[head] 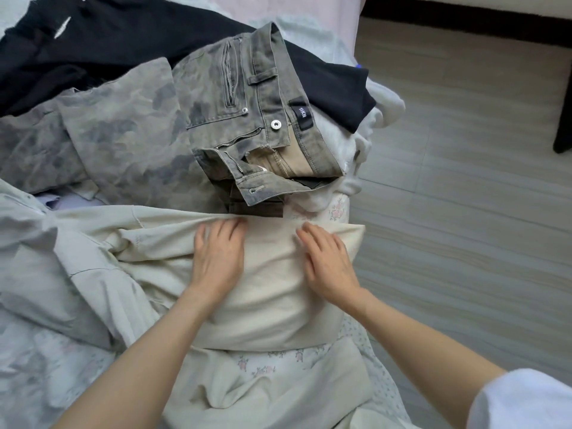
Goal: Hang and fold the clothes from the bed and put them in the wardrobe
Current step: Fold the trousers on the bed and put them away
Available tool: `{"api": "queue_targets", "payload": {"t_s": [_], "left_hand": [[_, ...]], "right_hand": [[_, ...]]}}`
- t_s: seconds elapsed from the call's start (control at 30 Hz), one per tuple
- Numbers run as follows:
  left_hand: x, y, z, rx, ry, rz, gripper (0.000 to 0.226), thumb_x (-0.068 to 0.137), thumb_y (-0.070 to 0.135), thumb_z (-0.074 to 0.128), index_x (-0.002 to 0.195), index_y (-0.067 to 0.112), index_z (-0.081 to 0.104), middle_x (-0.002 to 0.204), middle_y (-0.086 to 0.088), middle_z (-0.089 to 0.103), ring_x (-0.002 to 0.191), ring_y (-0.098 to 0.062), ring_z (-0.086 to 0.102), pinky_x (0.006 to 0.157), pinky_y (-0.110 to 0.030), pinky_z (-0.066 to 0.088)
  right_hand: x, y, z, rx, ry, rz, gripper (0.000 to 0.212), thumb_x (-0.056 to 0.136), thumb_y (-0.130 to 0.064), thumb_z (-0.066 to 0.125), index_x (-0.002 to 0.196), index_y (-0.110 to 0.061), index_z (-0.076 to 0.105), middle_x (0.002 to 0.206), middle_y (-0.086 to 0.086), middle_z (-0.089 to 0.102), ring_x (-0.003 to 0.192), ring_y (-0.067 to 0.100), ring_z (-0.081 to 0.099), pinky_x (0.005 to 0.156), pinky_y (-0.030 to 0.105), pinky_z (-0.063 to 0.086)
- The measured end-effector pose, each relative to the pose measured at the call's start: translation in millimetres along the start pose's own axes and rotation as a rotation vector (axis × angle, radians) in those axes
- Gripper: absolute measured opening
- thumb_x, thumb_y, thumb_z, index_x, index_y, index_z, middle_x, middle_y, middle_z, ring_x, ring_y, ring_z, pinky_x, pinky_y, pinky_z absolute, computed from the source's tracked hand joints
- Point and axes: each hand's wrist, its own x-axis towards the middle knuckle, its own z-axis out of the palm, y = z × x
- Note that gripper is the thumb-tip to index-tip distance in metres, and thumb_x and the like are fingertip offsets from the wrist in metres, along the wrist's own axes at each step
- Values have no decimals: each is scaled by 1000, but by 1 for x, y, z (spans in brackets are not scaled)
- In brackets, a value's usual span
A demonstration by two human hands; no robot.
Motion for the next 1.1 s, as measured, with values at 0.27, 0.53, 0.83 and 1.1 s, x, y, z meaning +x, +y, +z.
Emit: {"api": "queue_targets", "payload": {"t_s": [0.27,0.53,0.83,1.1], "left_hand": [[22,-48,-19,22,-34,-234,29,77,8,70,105,9,65,96,-14,59,98,-36,53,100,-59,30],[49,-52,-35,-93,123,-248,20,82,18,55,99,16,65,102,-6,60,101,-32,54,102,-51,28],[-38,-42,-54,-133,-35,-687,53,82,21,60,134,17,47,150,-11,28,140,-29,18,111,-56,3],[-114,-54,-78,-654,-42,-1126,87,82,22,69,148,10,13,149,-20,22,133,-35,29,107,-39,27]], "right_hand": [[39,12,-14,-23,-98,304,30,97,-25,35,119,-15,52,120,8,54,122,26,41,109,49,21],[44,22,-27,-167,248,290,16,89,-12,52,96,-12,65,100,11,54,99,31,47,88,41,25],[-35,-31,2,184,-22,24,18,89,-19,50,101,-10,61,93,6,59,89,29,58,75,41,48],[-115,-104,25,173,-656,-203,55,85,-60,49,129,-26,44,112,-8,60,105,13,53,88,30,41]]}}
